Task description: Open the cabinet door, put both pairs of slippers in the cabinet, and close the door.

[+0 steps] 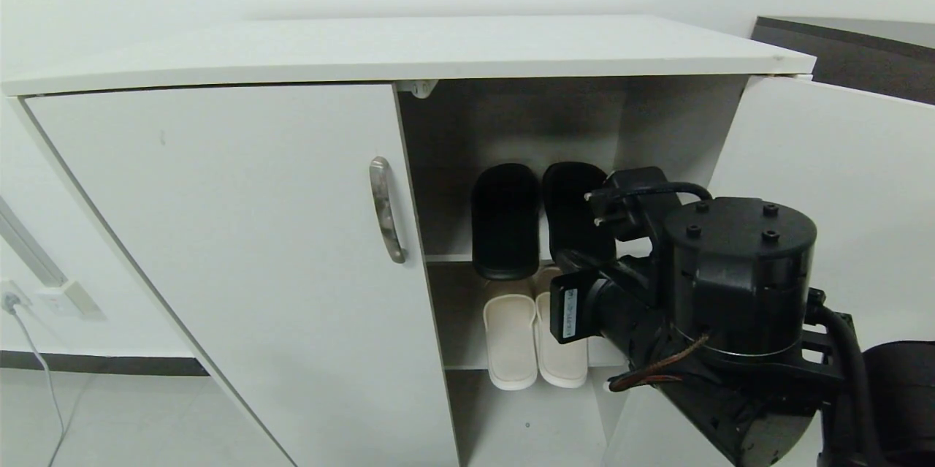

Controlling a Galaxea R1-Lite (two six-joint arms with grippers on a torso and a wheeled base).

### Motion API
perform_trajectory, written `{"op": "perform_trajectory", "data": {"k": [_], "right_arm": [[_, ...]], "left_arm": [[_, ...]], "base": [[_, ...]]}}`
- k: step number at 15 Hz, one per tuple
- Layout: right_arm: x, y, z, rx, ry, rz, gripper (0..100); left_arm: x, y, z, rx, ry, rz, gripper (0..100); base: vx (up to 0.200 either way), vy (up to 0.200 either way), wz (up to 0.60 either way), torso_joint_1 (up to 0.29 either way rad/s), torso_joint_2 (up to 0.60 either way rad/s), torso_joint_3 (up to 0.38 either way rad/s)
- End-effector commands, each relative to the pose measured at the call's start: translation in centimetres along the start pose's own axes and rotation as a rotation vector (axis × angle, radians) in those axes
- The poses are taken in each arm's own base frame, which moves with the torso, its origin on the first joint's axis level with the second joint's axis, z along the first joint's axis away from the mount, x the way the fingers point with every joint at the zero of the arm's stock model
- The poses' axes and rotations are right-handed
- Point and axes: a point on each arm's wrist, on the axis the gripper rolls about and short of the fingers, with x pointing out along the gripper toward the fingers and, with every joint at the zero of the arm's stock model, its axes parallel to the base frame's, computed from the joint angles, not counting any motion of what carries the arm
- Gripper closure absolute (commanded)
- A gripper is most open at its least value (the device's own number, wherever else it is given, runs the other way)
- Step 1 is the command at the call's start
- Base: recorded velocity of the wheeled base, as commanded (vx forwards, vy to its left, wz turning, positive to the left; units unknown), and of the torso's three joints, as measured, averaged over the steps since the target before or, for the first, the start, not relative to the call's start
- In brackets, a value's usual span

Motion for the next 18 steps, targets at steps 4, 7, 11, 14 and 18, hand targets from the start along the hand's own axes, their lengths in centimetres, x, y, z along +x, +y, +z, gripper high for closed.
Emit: {"op": "perform_trajectory", "data": {"k": [4,7,11,14,18], "right_arm": [[0.2,0.2,-0.4,-0.009,0.012,0.000,100],[0.2,0.2,-0.7,-0.013,0.018,0.004,100],[0.1,0.2,-0.7,-0.012,0.022,0.029,100],[0.1,0.2,-1.0,-0.020,0.033,0.030,100],[0.3,0.2,-1.8,-0.035,0.054,0.026,100]], "left_arm": [[0.0,0.0,0.0,0.001,0.000,-0.002,100],[0.0,0.0,0.0,0.001,0.000,-0.002,100],[0.0,0.0,0.0,0.001,0.002,-0.003,100],[0.0,0.0,0.0,0.001,0.000,-0.003,100],[0.0,0.0,0.0,0.001,0.002,-0.005,100]], "base": [[0.000,0.000,0.00,0.000,0.00,0.000],[0.000,0.000,0.00,0.000,0.00,0.000],[-0.150,0.000,0.00,0.004,0.00,0.002],[-0.200,0.000,0.00,-0.002,0.00,0.002],[-0.200,0.000,0.00,0.002,0.00,0.002]]}}
